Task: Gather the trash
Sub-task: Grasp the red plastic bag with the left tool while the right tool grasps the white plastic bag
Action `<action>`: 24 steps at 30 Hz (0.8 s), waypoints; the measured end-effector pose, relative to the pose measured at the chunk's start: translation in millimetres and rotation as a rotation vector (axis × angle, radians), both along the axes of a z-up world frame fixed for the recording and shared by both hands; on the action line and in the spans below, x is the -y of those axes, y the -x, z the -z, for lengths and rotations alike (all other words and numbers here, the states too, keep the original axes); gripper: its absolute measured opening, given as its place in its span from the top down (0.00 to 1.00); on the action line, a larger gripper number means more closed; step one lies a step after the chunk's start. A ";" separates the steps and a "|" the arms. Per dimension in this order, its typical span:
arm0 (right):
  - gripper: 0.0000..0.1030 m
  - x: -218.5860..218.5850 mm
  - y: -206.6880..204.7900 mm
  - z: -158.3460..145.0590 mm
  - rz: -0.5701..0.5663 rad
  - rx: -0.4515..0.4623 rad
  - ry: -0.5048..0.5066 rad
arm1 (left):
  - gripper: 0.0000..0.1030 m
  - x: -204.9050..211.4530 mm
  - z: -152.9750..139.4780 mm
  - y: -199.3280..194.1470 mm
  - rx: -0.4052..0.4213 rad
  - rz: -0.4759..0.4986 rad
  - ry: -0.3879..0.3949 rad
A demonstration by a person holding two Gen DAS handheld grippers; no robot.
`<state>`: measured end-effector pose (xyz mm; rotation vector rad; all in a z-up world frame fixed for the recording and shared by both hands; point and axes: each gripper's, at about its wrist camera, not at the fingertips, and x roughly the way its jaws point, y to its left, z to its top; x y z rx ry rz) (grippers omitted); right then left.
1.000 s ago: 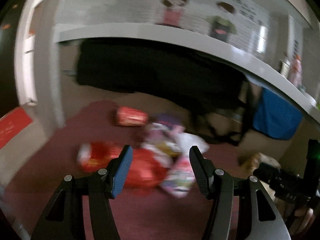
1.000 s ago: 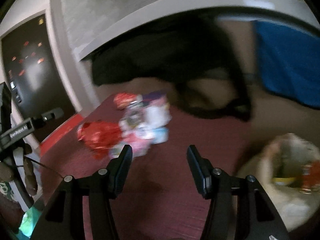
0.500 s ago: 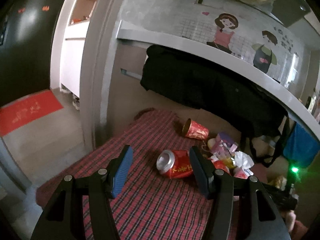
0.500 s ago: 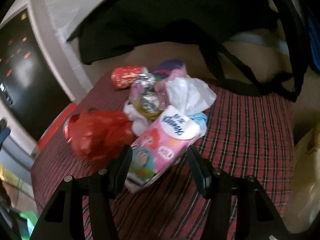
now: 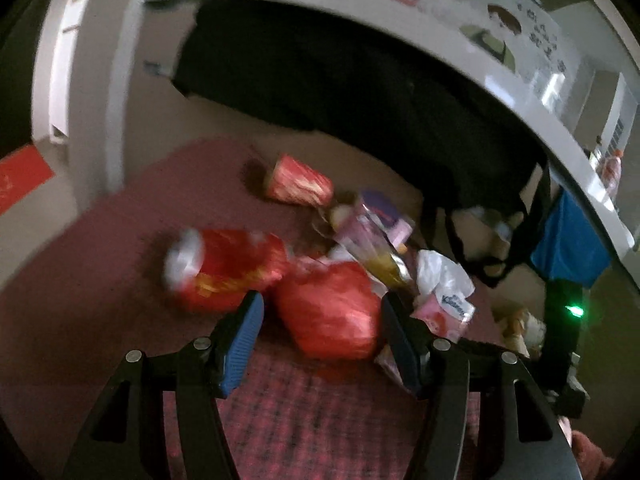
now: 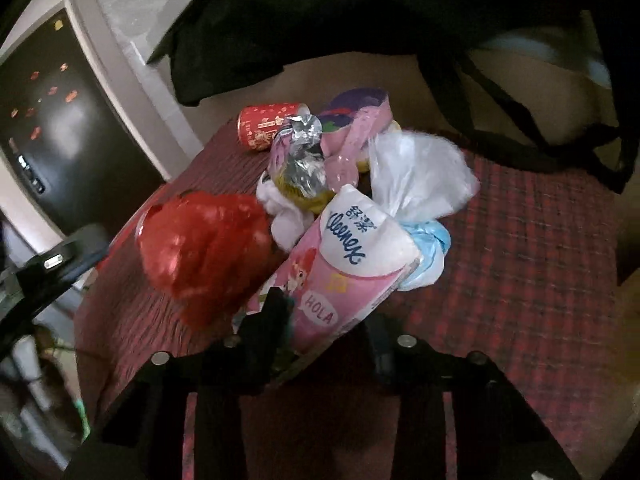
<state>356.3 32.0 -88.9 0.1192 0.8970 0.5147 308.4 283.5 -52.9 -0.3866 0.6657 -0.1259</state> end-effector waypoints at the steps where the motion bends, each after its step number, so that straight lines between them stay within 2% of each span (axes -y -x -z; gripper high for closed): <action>1: 0.70 7.4 5.3 -1.1 -0.002 0.003 0.005 | 0.40 6.7 3.0 -4.8 -0.009 0.003 -0.007; 7: 0.70 55.4 35.7 -1.5 -0.008 -0.017 -0.014 | 0.40 33.0 16.2 -22.7 -0.043 -0.043 -0.066; 12: 0.70 68.0 56.8 5.0 -0.048 -0.038 -0.036 | 0.40 35.6 30.4 -31.5 -0.102 -0.076 -0.041; 15: 0.65 67.8 69.7 7.6 -0.097 -0.054 -0.062 | 0.40 31.3 41.8 -32.8 -0.155 -0.090 0.006; 16: 0.56 66.0 73.6 7.7 -0.104 -0.047 -0.051 | 0.41 29.8 43.4 -31.2 -0.158 -0.097 0.020; 17: 0.47 63.5 77.6 7.3 -0.107 -0.032 -0.035 | 0.43 28.7 42.7 -28.5 -0.158 -0.105 0.025; 20: 0.45 59.4 92.2 3.0 -0.131 0.020 0.015 | 0.57 26.9 37.5 -20.4 -0.145 -0.105 0.038; 21: 0.45 60.7 95.6 1.7 -0.136 0.030 0.023 | 0.67 26.6 34.8 -16.7 -0.136 -0.100 0.035; 24: 0.45 64.0 108.2 -11.0 -0.130 0.107 0.060 | 0.83 27.4 26.0 -1.4 -0.100 -0.085 0.000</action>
